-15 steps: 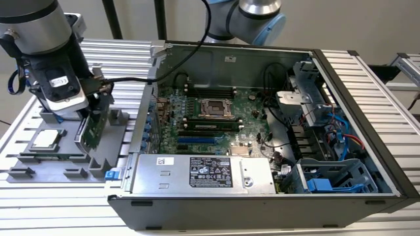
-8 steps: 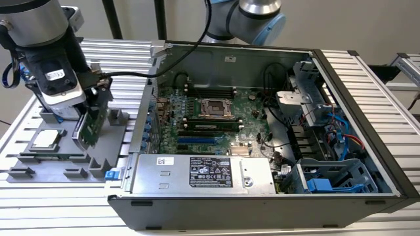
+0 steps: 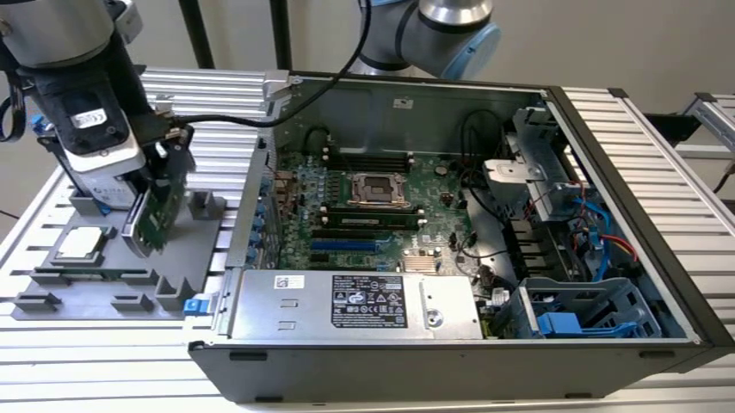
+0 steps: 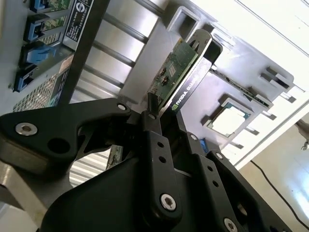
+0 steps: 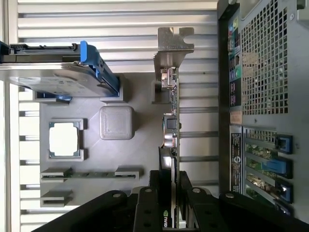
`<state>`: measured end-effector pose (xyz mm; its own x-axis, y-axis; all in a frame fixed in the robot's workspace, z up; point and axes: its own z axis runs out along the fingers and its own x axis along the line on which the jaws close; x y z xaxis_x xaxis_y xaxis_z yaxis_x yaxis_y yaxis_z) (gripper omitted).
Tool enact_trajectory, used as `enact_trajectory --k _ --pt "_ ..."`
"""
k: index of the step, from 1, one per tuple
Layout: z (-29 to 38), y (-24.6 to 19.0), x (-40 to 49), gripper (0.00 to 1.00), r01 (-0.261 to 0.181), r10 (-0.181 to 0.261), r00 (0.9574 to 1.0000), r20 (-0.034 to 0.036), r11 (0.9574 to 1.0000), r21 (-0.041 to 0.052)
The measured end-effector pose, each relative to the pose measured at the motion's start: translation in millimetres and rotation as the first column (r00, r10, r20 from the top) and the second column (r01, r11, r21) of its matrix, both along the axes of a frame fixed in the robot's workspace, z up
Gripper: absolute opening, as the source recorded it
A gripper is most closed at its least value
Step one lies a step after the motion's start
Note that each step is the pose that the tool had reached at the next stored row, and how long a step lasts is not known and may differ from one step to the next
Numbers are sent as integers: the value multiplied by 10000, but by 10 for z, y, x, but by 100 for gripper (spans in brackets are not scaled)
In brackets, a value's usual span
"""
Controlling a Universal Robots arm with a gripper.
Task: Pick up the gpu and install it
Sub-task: 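Pick up the gpu and move the gpu toward the slot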
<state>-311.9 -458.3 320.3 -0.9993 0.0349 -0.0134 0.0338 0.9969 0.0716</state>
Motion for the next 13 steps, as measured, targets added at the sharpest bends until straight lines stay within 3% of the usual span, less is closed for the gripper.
enact_trajectory --k 13 --pt "167 0 0 0 -1 1 10000 -1 10000 0"
